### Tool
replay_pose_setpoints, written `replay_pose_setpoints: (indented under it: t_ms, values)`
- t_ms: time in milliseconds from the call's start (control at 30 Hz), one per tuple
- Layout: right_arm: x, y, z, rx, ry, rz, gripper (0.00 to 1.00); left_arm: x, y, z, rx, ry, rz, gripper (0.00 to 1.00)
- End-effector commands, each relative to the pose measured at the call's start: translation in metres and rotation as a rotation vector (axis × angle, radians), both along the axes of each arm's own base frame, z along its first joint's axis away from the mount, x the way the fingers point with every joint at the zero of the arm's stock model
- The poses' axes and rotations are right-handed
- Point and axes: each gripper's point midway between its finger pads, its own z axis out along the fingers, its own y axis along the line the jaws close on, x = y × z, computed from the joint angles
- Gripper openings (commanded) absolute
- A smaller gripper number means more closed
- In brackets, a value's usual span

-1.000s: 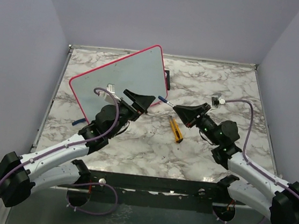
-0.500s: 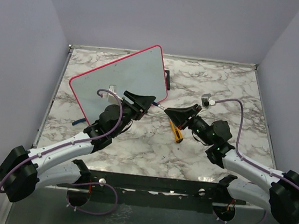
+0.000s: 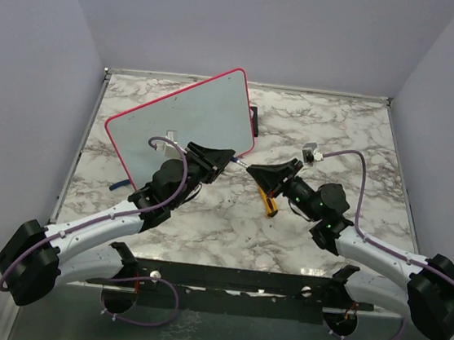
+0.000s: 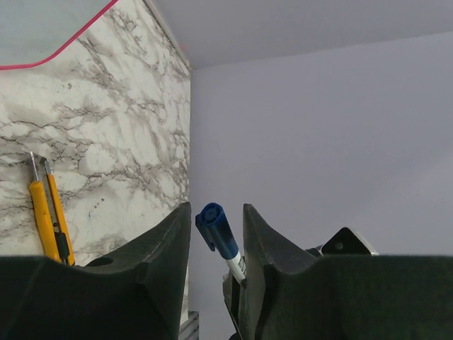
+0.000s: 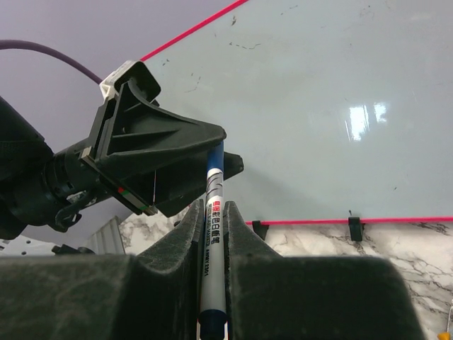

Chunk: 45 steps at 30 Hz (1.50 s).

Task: Write a sentence on the whiteboard
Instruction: Open the whiteboard marker at the center of the board.

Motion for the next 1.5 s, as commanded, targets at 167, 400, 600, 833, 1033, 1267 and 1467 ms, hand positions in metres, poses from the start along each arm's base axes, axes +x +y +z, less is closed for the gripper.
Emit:
replay_pose_setpoints:
  t_ms: [167, 400, 600, 833, 1033, 1267, 1467]
  values:
    - [0.004, 0.003, 0.018, 0.023, -0.051, -0.026, 0.01, 0.005, 0.009, 0.002, -0.051, 0.007, 0.052, 0.24]
    - [0.005, 0.004, 0.015, 0.015, -0.046, -0.040, 0.01, 0.006, 0.016, 0.001, -0.066, 0.014, 0.083, 0.09]
    - [0.004, 0.000, 0.016, 0.018, -0.051, -0.058, 0.01, 0.007, 0.030, 0.003, -0.077, 0.015, 0.148, 0.00]
    - [0.002, -0.002, 0.014, 0.016, -0.055, -0.060, 0.01, 0.007, 0.050, 0.005, -0.149, 0.029, 0.228, 0.00]
    - [-0.001, 0.001, 0.011, 0.013, -0.050, -0.044, 0.01, 0.007, 0.061, 0.005, -0.170, 0.033, 0.274, 0.00]
    - [-0.004, 0.002, 0.005, 0.000, -0.037, -0.037, 0.01, 0.009, 0.069, 0.008, -0.162, 0.026, 0.304, 0.00]
    - [-0.010, 0.000, -0.001, -0.009, -0.023, -0.027, 0.01, 0.011, 0.075, 0.011, -0.151, 0.021, 0.329, 0.00]
